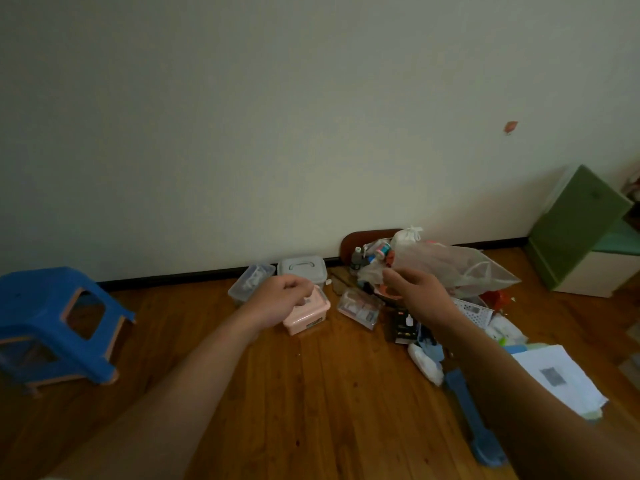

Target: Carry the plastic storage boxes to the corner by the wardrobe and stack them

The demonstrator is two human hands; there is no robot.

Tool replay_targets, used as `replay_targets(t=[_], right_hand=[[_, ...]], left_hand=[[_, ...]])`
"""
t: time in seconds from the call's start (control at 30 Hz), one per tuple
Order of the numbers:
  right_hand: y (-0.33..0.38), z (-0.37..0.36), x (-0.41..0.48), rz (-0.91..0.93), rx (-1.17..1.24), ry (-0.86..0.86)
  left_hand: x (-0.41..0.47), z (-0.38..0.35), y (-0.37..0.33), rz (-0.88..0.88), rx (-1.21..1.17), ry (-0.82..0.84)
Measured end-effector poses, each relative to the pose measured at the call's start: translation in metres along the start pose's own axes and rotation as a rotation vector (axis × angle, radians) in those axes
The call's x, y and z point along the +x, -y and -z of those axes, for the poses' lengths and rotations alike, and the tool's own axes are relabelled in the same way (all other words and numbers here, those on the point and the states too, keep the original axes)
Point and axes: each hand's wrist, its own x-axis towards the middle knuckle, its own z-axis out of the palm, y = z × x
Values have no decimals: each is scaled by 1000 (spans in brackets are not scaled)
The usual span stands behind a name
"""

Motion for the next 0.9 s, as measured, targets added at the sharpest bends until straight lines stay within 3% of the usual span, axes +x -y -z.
replay_targets(t=[0.3,0.6,0.9], right_hand=[[1,-2,104,-22,-28,20],[31,-17,253,-27,-123,22],[62,-39,364,-4,-131,25]], left_hand=[[112,22,-10,-71,130,-30],[263,73,-22,-64,117,-35],[343,126,-37,-54,100,-77]])
